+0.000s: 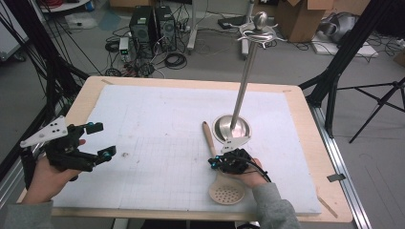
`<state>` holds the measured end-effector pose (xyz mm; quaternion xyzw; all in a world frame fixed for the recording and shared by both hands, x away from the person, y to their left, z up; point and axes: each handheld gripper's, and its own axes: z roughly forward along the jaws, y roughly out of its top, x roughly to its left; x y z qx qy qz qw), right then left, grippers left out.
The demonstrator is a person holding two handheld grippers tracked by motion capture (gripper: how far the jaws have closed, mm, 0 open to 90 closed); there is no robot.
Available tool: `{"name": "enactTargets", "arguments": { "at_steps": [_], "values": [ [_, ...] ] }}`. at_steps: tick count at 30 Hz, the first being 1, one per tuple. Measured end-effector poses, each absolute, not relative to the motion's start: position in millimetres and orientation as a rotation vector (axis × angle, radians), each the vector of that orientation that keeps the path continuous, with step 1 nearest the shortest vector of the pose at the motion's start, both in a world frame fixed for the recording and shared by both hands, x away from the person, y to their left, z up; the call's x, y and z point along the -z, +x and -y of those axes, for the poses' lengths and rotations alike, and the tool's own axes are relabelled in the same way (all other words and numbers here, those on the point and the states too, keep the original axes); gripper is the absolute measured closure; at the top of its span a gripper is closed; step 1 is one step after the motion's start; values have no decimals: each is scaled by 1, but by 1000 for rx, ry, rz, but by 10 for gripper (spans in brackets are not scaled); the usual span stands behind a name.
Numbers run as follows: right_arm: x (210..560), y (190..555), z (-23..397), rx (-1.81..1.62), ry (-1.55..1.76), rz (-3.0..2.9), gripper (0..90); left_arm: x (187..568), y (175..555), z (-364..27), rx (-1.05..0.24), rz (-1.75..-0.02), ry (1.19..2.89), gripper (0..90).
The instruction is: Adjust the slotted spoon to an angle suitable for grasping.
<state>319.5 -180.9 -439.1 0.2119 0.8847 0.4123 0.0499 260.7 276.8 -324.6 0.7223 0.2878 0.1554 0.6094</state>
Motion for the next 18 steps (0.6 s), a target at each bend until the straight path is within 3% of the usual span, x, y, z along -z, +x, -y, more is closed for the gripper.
{"name": "enactTargets", "arguments": {
  "at_steps": [18],
  "values": [
    [444,314,190,-1252,659,-2715,897,328,263,-276,-353,-677,1675,26]
  ]
}}
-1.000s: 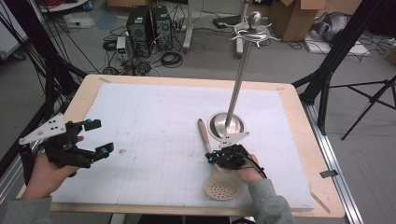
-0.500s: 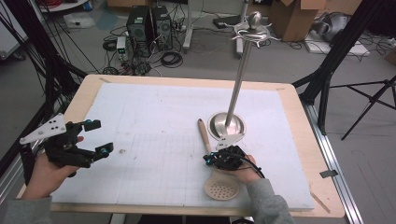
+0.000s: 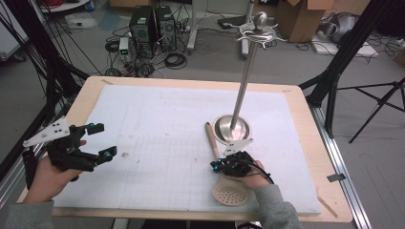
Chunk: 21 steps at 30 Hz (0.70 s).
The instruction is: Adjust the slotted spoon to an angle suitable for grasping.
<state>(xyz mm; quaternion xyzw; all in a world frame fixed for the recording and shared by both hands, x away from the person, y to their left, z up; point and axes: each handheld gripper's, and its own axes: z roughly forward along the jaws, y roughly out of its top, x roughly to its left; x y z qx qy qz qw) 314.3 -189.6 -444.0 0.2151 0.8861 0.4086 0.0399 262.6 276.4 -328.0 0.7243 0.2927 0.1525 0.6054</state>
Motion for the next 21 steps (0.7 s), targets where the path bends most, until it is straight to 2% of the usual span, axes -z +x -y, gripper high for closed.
{"name": "enactTargets", "arguments": {
  "at_steps": [21],
  "values": [
    [445,302,217,-1319,681,-2753,897,329,267,-271,-339,-672,1682,26]
  ]
}}
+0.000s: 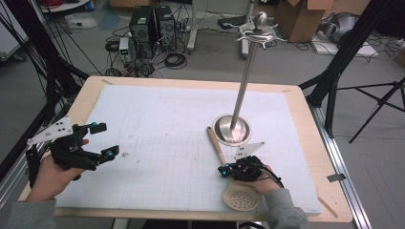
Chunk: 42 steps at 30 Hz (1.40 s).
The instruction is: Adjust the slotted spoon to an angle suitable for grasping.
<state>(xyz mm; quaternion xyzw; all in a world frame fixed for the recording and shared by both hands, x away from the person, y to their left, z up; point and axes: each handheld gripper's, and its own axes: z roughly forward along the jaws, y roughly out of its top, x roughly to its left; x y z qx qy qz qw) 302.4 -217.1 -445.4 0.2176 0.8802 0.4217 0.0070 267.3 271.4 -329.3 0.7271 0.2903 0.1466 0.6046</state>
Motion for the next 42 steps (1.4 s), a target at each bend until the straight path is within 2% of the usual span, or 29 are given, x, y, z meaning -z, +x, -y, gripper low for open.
{"name": "enactTargets", "arguments": {
  "at_steps": [9,42],
  "values": [
    [443,292,228,-1271,650,-2759,896,328,274,-259,-290,-642,1675,26],
    [441,277,279,-1226,490,-2812,899,327,281,-251,-281,-626,1678,26]
  ]
}}
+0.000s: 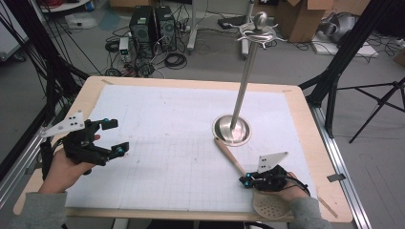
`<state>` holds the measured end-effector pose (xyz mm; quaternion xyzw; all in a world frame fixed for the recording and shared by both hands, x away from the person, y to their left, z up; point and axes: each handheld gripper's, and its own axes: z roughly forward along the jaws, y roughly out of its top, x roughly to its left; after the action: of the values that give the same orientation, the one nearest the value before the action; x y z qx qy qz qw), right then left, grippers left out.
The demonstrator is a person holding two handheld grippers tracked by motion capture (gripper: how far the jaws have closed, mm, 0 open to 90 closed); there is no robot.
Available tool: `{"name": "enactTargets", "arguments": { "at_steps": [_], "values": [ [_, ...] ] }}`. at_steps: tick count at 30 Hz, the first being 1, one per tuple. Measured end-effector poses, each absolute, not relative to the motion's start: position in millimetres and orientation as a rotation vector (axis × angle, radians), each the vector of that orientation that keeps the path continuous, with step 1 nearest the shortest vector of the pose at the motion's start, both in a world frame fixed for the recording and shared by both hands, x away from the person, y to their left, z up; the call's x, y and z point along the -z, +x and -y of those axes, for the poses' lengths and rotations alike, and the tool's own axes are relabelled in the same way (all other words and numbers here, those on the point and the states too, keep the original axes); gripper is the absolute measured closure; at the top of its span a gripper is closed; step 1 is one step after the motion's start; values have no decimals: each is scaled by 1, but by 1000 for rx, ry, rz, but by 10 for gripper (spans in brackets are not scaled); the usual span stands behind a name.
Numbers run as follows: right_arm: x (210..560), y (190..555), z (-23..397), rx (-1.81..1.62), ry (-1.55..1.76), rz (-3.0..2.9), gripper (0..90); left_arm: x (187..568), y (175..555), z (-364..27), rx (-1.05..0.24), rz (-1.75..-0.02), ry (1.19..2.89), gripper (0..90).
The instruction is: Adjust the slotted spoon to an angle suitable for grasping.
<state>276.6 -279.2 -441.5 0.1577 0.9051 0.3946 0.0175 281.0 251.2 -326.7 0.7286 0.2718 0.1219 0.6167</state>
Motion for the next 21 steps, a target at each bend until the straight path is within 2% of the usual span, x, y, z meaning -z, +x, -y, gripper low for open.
{"name": "enactTargets", "arguments": {
  "at_steps": [14,21],
  "values": [
    [437,273,295,-1174,507,-2827,899,329,283,-249,-276,-629,1689,26],
    [408,272,295,-1299,606,-2634,897,329,284,-252,-275,-634,1681,26]
  ]
}}
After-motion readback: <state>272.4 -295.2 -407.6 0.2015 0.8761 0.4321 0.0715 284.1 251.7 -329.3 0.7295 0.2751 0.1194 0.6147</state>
